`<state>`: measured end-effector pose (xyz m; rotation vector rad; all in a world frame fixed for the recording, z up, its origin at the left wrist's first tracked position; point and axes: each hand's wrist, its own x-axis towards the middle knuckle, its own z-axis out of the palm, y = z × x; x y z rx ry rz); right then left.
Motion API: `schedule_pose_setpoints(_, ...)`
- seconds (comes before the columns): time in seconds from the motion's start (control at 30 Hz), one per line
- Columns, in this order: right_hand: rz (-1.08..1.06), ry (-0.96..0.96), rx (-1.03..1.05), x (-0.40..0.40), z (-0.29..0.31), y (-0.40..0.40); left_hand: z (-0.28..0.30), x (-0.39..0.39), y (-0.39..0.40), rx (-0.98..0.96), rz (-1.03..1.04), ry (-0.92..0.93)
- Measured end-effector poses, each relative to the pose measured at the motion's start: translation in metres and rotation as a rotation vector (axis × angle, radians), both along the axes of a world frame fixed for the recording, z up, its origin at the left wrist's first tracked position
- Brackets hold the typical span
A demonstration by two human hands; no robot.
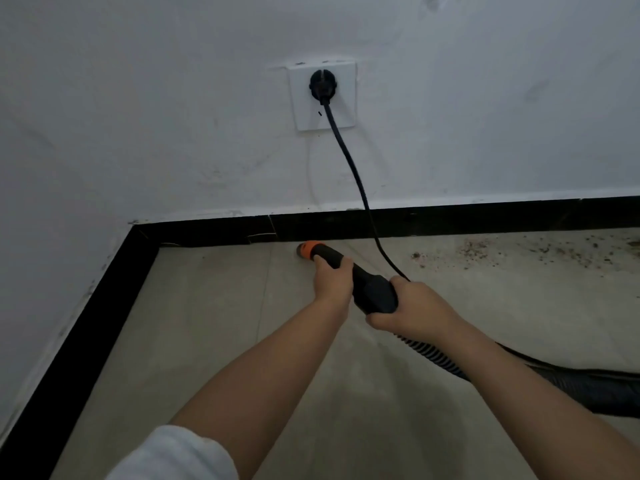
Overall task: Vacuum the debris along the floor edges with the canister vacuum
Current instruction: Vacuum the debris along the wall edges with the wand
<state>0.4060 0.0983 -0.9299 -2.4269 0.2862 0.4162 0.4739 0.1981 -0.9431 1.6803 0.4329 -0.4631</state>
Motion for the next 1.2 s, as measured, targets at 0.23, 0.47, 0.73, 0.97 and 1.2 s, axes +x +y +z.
schedule_pose_setpoints(0.23,0.117,-0.009,0.107,0.037,-0.023,0.064,-0.005,0.019,0.069,0.127,0.131,-0.093)
schedule_pose_setpoints(0.47,0.190,-0.002,0.188,0.076,-0.038,0.135,-0.016,0.050,0.141,0.165,0.218,-0.122)
schedule_pose_setpoints(0.73,0.227,0.057,0.264,0.096,-0.043,0.169,-0.024,0.063,0.173,0.120,0.360,-0.102)
schedule_pose_setpoints(0.97,0.407,0.103,0.280,0.094,-0.032,0.173,-0.015,0.039,0.184,0.105,0.565,-0.045)
schedule_pose_setpoints(1.2,0.601,0.158,0.194,0.078,0.000,0.155,-0.009,0.006,0.188,-0.033,0.657,0.089)
